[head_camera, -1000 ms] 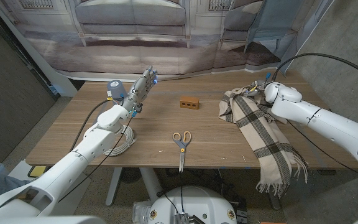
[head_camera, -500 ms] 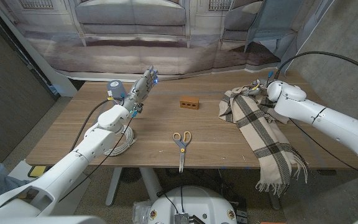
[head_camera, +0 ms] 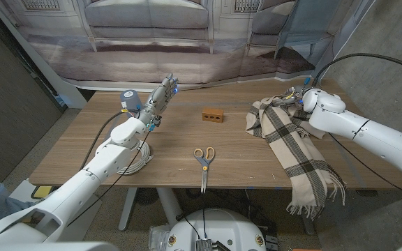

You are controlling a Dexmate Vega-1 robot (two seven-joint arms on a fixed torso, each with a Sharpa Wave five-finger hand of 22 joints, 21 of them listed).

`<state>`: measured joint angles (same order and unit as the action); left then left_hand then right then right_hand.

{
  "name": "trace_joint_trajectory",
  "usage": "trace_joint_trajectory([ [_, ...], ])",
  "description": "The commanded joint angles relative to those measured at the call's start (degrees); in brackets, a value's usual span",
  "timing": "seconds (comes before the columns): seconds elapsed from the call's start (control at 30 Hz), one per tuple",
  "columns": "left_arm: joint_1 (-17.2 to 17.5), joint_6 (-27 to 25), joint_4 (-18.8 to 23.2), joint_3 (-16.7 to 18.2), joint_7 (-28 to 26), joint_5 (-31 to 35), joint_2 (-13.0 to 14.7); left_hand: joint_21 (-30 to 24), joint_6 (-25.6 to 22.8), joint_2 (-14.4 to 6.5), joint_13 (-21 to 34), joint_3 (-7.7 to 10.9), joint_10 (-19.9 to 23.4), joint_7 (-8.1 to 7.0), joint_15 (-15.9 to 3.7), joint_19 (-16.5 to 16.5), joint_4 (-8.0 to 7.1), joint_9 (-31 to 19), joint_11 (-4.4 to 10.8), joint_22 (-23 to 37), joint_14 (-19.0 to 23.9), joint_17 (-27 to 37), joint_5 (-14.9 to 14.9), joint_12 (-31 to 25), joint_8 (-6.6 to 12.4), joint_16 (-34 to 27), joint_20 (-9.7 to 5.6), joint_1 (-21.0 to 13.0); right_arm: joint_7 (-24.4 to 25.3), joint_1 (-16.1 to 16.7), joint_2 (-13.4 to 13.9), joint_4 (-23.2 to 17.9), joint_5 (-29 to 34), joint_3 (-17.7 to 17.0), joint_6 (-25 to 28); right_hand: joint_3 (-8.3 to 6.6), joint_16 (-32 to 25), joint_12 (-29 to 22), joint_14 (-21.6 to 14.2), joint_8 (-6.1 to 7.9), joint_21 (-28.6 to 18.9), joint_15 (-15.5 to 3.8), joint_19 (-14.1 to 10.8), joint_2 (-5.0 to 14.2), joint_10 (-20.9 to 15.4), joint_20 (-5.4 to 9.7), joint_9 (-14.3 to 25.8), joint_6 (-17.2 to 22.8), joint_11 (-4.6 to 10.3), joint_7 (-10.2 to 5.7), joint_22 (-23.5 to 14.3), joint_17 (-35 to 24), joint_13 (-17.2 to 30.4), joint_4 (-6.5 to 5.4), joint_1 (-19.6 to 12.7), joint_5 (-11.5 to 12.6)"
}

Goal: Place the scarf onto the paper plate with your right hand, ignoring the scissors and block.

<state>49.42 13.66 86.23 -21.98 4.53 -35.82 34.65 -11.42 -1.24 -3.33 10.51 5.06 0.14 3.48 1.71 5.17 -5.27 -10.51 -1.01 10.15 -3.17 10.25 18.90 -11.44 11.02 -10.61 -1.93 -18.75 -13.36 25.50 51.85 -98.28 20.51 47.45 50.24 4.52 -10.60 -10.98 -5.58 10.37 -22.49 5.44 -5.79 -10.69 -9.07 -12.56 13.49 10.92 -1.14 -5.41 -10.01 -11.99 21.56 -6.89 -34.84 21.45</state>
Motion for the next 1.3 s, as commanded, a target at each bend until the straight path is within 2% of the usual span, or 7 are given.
trace_joint_trajectory([
  [0.03,-0.25,1.12,-1.4,-0.04,0.89,-0.34,-0.65,0.08,-0.21,-0.13,0.25,-0.06,-0.12,0.11,0.16,0.73,0.06,-0.13,0.07,0.18,-0.45,0.17,-0.21,-0.07,0.25,-0.08,-0.27,-0.61,-0.95,-1.07,0.87,-2.71,1.62,1.39,3.81,0.7,0.02,-0.02,0.77,-0.06,0.46,0.13,0.51,0.11,0.55,0.03,-0.09,-0.6,-0.22,0.05,-0.2,-0.03,-0.1,-0.1,0.71,0.4],
  [0.23,-0.72,1.48,-2.44,-0.2,1.33,-0.41,-1.09,0.08,-0.2,-0.17,0.25,-0.08,-0.22,0.07,0.16,0.77,0.09,-0.13,-0.04,0.18,-0.41,0.17,-0.24,-0.04,0.24,-0.1,-0.29,-0.69,-0.62,-0.97,1.44,-4.94,1.77,1.02,4.79,1.78,-0.55,-0.63,-0.36,0.34,0.84,0.01,0.14,0.38,-0.34,0.08,-0.42,-0.4,-0.06,0.07,-0.28,0.2,-0.66,-0.29,1.78,0.62],
  [0.47,-1.24,1.76,-3.29,-0.27,2.02,-0.6,-1.32,0.08,-0.17,-0.23,0.25,-0.12,-0.14,0.14,0.13,0.81,0.12,-0.13,0.01,0.18,-0.44,0.17,-0.29,-0.08,0.23,-0.09,-0.25,-0.79,0.13,-0.21,2.66,-7.5,1.41,-0.01,3.92,2.26,-0.57,-0.73,-0.39,0.45,0.94,0.0,-0.2,0.52,-0.42,0.09,-0.57,-0.34,-0.16,0.2,-0.32,0.29,-0.92,-0.4,2.32,0.72],
  [0.97,-1.97,1.84,-4.18,-0.63,2.82,-0.62,-1.66,0.06,-0.16,-0.32,0.25,-0.2,-0.14,0.13,0.2,0.82,0.16,-0.14,0.1,0.19,-0.43,0.18,-0.37,-0.08,0.21,-0.1,-0.26,-0.94,6.59,7.26,4.98,-11.98,-8.36,-10.87,-4.02,3.36,-0.7,-0.86,-0.7,0.33,0.99,-0.24,-1.67,1.06,-0.33,0.2,-0.91,-1.31,-0.19,0.77,-0.4,0.49,-1.62,-0.73,3.65,1.0],
  [1.3,-1.71,0.4,-2.25,-0.56,1.79,-0.12,-0.69,0.02,-0.2,-0.39,0.25,-0.26,-0.13,0.06,0.2,0.77,0.17,-0.14,0.06,0.19,-0.39,0.18,-0.44,-0.08,0.23,-0.12,-0.19,-1.03,11.11,11.35,5.27,-11.95,-13.26,-15.35,-11.48,3.61,-0.7,-0.87,-0.9,0.31,0.73,-0.42,-3.72,1.78,0.06,0.32,-1.16,-2.26,-0.35,0.67,-0.45,0.73,-2.21,-0.38,3.18,1.48],
])
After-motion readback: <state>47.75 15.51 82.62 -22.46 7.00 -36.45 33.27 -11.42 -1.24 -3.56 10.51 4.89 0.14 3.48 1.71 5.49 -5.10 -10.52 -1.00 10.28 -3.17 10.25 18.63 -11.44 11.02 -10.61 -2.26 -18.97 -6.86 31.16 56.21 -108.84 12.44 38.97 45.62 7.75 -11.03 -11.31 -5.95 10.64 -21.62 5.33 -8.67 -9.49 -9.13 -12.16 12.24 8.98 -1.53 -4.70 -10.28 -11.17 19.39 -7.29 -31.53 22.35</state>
